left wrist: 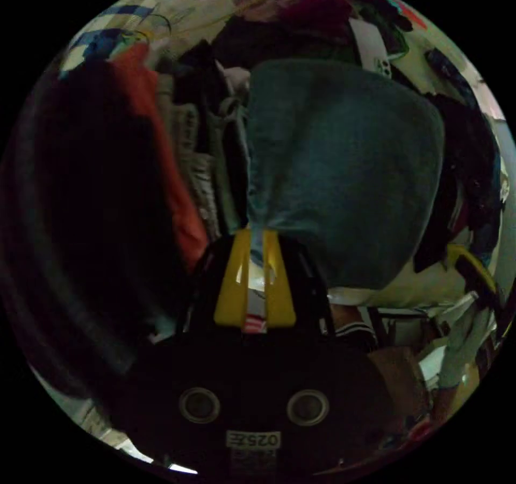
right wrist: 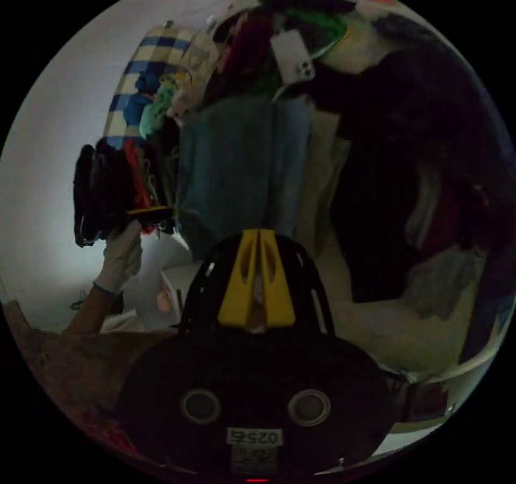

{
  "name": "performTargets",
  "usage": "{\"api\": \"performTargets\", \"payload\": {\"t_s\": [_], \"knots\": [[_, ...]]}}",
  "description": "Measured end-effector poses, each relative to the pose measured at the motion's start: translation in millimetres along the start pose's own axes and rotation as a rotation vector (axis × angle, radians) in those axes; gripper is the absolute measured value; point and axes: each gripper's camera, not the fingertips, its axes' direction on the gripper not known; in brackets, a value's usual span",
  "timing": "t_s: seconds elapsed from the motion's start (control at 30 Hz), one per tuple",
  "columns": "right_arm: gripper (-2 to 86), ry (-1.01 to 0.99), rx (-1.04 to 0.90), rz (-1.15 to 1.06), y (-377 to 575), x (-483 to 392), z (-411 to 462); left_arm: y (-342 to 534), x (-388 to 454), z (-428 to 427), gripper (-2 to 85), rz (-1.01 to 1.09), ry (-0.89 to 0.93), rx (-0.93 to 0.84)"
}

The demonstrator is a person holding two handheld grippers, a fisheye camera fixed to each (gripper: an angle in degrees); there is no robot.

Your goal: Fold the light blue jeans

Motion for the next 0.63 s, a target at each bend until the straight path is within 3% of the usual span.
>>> {"api": "performTargets", "payload": {"t_s": [0.13,0.2,0.23,0.3,0.37,0.43,0.5,0.63], "knots": [[-0.8,0.212,0.384,-0.093,51.5,-49.4,-127.1,54.9,-14.2,-117.6,-0.8,0.035,-0.066,0.402],[-0.9,0.351,0.615,-0.174,89.9,-98.8,-203.2,102.8,-30.9,-209.2,-0.9,0.010,0.087,0.741],[-0.9,0.379,0.677,-0.201,98.3,-109.6,-217.1,109.2,-34.2,-224.4,-0.9,0.016,0.140,0.806],[-0.9,0.388,0.979,-0.310,124.4,-134.1,-247.6,100.7,-35.4,-253.1,-0.8,0.129,0.319,1.052],[-0.9,0.370,1.126,-0.400,125.3,-132.6,-249.5,49.6,-29.0,-247.5,-0.8,0.139,0.451,0.987],[-0.9,0.337,1.074,-0.390,103.3,-116.6,-243.8,-14.9,-17.8,-224.3,-0.7,0.172,0.652,0.846],[-0.8,0.392,0.931,-0.236,72.8,-86.9,-231.0,-100.5,18.5,-188.0,-0.3,0.376,0.888,0.572],[-0.1,0.453,0.710,-0.156,43.5,-27.9,-189.5,-168.9,69.3,-141.5,5.1,0.432,0.861,0.453]]}}
